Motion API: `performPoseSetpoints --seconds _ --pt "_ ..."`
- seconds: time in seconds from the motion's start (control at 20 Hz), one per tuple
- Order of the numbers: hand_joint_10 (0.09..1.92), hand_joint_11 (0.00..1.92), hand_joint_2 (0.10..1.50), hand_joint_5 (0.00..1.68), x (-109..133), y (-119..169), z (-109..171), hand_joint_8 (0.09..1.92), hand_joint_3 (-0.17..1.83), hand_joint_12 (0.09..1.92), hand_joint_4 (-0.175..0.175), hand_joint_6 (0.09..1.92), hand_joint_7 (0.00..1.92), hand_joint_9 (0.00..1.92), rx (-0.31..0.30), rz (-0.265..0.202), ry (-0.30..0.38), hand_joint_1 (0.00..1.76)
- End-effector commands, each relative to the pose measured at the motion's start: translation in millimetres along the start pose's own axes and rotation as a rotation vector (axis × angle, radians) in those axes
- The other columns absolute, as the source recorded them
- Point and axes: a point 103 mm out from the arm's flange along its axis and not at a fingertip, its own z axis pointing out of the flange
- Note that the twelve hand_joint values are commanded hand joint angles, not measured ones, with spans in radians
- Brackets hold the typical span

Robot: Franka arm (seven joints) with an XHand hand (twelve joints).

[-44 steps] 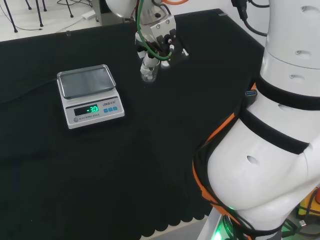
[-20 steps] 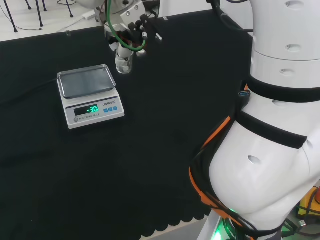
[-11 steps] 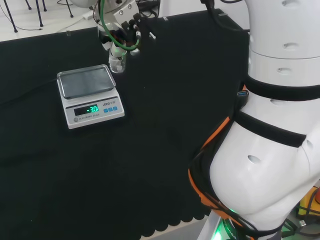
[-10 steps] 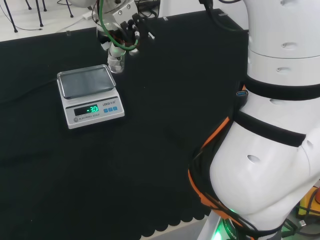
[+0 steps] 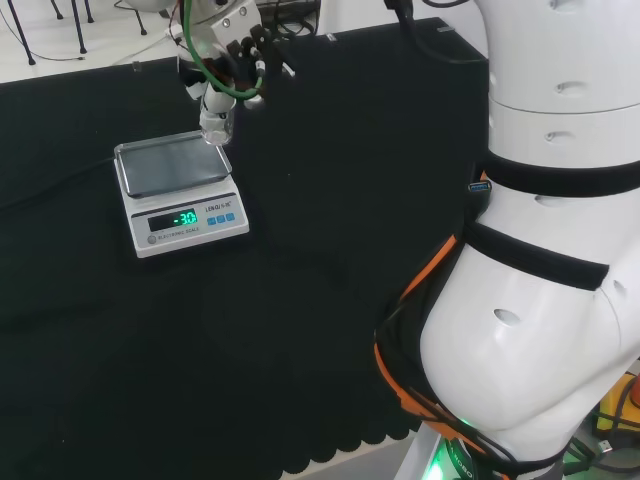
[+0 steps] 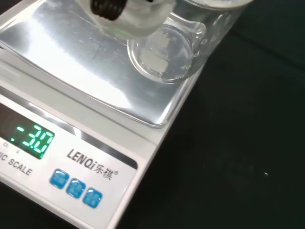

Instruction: Put the beaker on the electronic balance.

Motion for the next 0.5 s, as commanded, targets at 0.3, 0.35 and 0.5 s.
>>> performPoseSetpoints --seconds 0.3,0.35,0.5 --pt "0.81 0.93 1.19 0.83 35 28 -1 0.85 0.01 1.04 -0.146 1.24 0.88 1.04 0.022 -0.047 -0.022 1.11" --pt "0.81 0.93 1.19 0.83 36 30 0 0.85 0.01 1.04 -0.146 1.24 0.88 1.04 0.022 -0.050 -0.021 1.11" --pt "0.81 0.93 1.19 0.83 38 35 2 0.85 0.01 1.04 -0.146 1.24 0.88 1.04 0.023 -0.059 -0.019 1.11"
